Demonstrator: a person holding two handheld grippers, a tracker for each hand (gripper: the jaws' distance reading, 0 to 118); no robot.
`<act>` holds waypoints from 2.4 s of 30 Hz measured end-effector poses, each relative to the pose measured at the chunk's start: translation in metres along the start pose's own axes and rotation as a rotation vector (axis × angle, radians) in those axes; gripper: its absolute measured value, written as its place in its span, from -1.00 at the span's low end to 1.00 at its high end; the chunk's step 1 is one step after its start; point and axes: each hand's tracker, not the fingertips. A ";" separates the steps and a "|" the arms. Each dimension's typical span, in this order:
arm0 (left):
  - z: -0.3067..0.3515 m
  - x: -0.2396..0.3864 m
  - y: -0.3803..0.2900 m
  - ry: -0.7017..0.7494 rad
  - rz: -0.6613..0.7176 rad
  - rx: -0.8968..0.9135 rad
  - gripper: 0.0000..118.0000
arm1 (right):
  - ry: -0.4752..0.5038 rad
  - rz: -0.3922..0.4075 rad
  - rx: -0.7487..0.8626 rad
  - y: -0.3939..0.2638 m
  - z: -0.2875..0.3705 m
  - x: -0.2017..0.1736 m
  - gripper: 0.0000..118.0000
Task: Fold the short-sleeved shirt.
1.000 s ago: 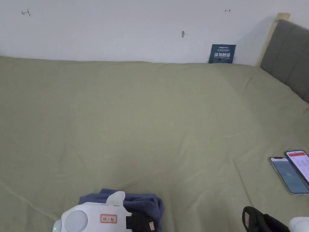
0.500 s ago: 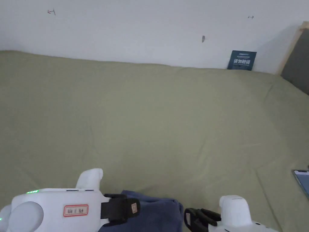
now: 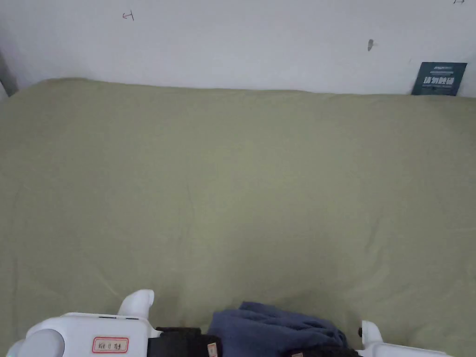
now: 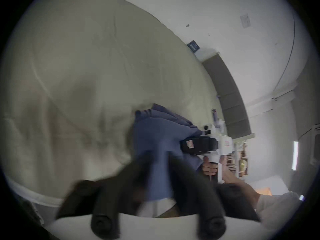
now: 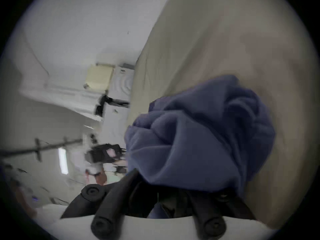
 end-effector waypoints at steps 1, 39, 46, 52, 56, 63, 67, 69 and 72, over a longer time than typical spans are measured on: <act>-0.009 -0.001 0.001 -0.012 0.022 -0.018 1.00 | 0.004 0.008 -0.003 0.000 0.000 0.000 -1.00; 0.238 -0.146 0.163 0.459 0.041 0.169 0.94 | -0.391 0.323 0.237 0.001 0.078 -0.117 -1.00; 0.202 -0.040 0.124 0.433 -0.108 0.312 -0.89 | -0.471 0.529 0.395 -0.001 0.089 -0.174 -1.00; 0.121 0.098 0.078 0.390 -0.272 0.456 -1.00 | -0.777 0.832 0.644 -0.016 0.089 -0.246 -1.00; 0.069 0.196 0.038 0.495 -0.485 0.708 -1.00 | -0.965 0.988 0.859 -0.009 0.082 -0.280 -1.00; 0.034 0.275 0.023 0.648 -0.638 0.925 -1.00 | -1.000 1.045 0.995 -0.014 0.096 -0.320 -1.00; 0.040 0.285 0.016 0.604 -0.622 0.943 -1.00 | -0.958 1.039 1.032 -0.027 0.107 -0.331 -1.00; 0.041 0.289 0.011 0.620 -0.645 0.943 -1.00 | -0.932 1.037 1.023 -0.031 0.111 -0.333 -1.00; 0.048 0.290 0.006 0.611 -0.645 0.947 -1.00 | -0.925 1.036 1.024 -0.036 0.113 -0.333 -1.00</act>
